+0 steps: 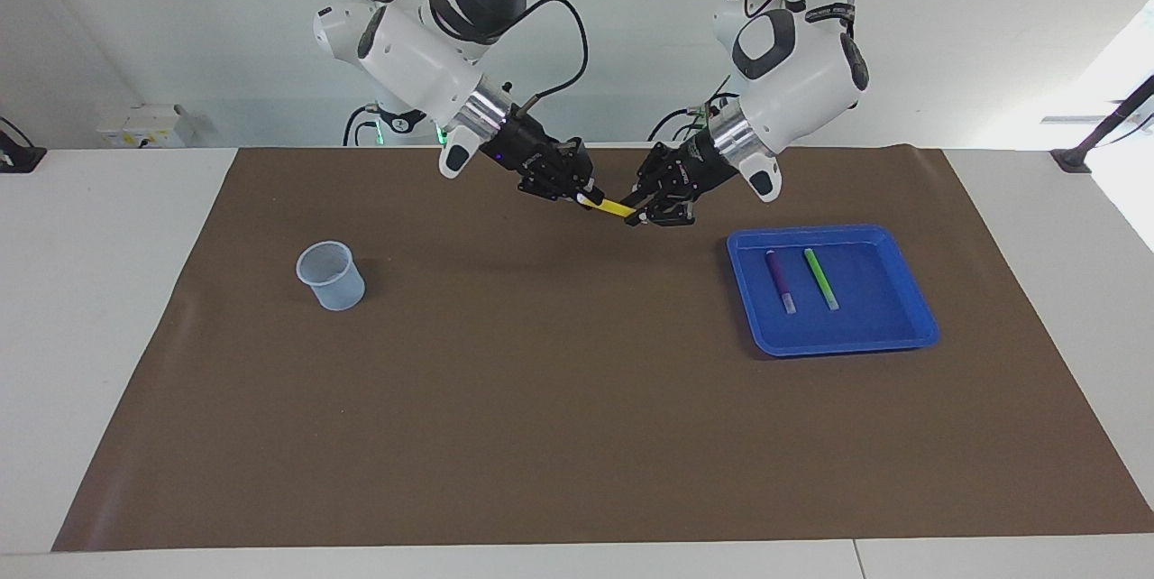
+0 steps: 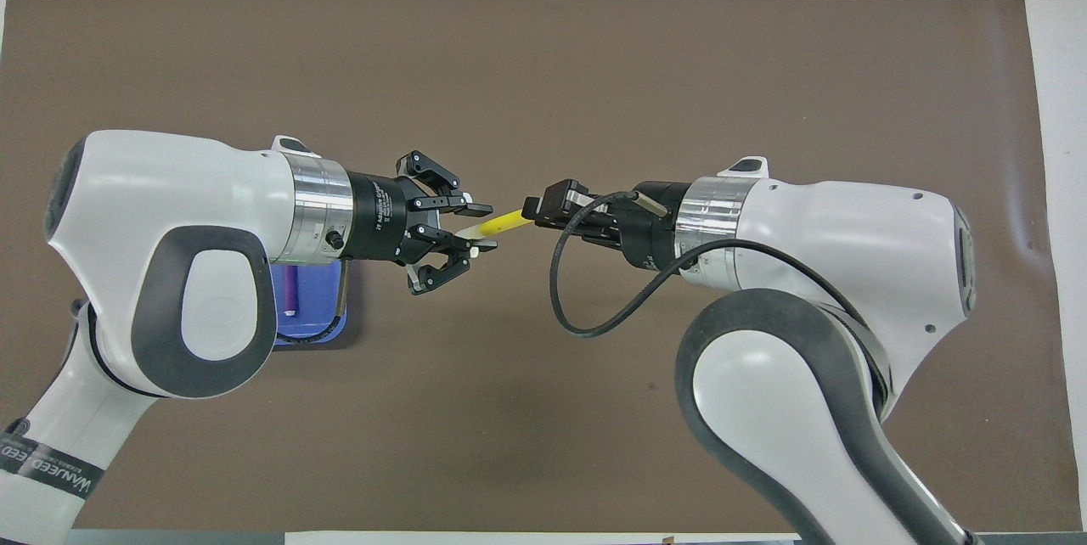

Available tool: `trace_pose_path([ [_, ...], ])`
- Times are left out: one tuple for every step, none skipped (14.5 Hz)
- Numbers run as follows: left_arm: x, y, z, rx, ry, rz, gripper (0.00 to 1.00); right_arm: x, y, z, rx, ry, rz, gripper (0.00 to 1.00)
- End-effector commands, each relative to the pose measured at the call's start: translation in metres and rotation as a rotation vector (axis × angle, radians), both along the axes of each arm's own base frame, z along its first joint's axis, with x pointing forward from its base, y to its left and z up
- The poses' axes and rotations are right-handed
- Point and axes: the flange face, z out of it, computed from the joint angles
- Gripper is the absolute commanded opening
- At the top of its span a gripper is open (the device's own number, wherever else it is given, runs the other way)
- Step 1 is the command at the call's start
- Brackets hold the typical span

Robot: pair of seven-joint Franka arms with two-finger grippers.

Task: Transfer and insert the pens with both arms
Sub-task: 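Grasp the yellow pen tip with the right gripper, open the left gripper, then insert the yellow pen into the clear cup with the right gripper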

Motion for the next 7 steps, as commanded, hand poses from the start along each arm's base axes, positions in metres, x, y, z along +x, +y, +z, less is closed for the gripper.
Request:
trace_pose_path([
  [-0.009,0.001,0.005,-0.014,-0.019,0.007,1.00,-0.002,-0.016,-0.005,-0.044,0.026,0.035,0.00],
  [-0.010,0.001,0.005,-0.011,-0.027,-0.007,1.00,0.000,-0.028,-0.006,-0.124,0.014,0.078,0.00],
  [-0.010,0.001,0.005,-0.010,-0.043,-0.027,1.00,0.003,-0.044,-0.010,-0.231,-0.006,0.153,0.00],
  [-0.010,0.001,0.005,-0.009,-0.066,-0.051,1.00,0.006,-0.062,-0.015,-0.310,-0.022,0.229,0.00],
  [-0.011,0.002,0.005,-0.008,-0.086,-0.080,1.00,0.007,-0.080,-0.018,-0.363,-0.030,0.308,0.00],
  [-0.011,0.003,0.003,0.018,-0.109,-0.117,1.00,0.008,-0.101,-0.017,-0.409,-0.033,0.363,0.00],
  [-0.011,0.007,0.001,0.093,-0.148,-0.176,1.00,0.010,-0.123,-0.013,-0.460,-0.028,0.388,0.00],
])
